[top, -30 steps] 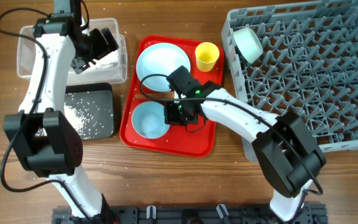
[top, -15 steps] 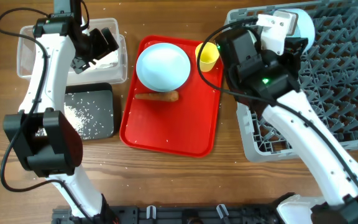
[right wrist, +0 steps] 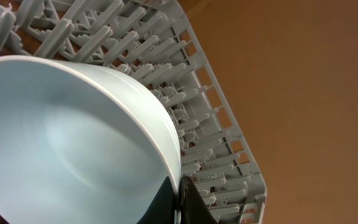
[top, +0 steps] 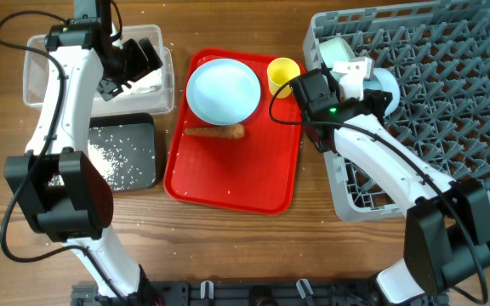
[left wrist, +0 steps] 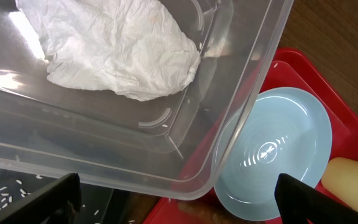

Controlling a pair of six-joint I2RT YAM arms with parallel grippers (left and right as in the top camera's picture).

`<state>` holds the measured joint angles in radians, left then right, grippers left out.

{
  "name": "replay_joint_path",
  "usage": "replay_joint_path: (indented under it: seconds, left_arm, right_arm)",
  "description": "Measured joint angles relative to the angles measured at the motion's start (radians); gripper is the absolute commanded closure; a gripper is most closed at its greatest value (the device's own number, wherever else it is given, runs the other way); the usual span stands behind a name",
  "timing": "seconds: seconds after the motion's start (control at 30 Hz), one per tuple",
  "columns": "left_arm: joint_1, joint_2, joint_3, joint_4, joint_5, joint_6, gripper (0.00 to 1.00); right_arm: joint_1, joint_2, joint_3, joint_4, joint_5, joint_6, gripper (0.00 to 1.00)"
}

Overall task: Sort waste into correct bins and load items into the dishwasher rack
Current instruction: 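Grasp the small blue bowl with right gripper and set it in the rack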

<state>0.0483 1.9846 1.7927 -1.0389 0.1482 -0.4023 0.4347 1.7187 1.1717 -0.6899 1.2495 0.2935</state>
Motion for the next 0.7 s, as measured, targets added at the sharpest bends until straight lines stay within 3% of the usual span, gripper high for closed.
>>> replay_joint_path:
  seconds: [0.43, 0.6, 0.7]
  left_arm:
    - [0.000, 0.000, 0.000, 0.000, 0.000, 0.000, 0.00]
    - [0.000, 0.000, 0.000, 0.000, 0.000, 0.000, 0.00]
    - [0.000, 0.000, 0.000, 0.000, 0.000, 0.000, 0.00]
  right_arm:
    - [0.003, -0.012, 0.002, -0.075, -0.095, -0.034, 0.91]
    - [0.079, -0.022, 0.000, -0.157, -0.307, -0.051, 0.64]
    - [0.085, -0.029, -0.001, -0.185, -0.396, -0.060, 0.31]
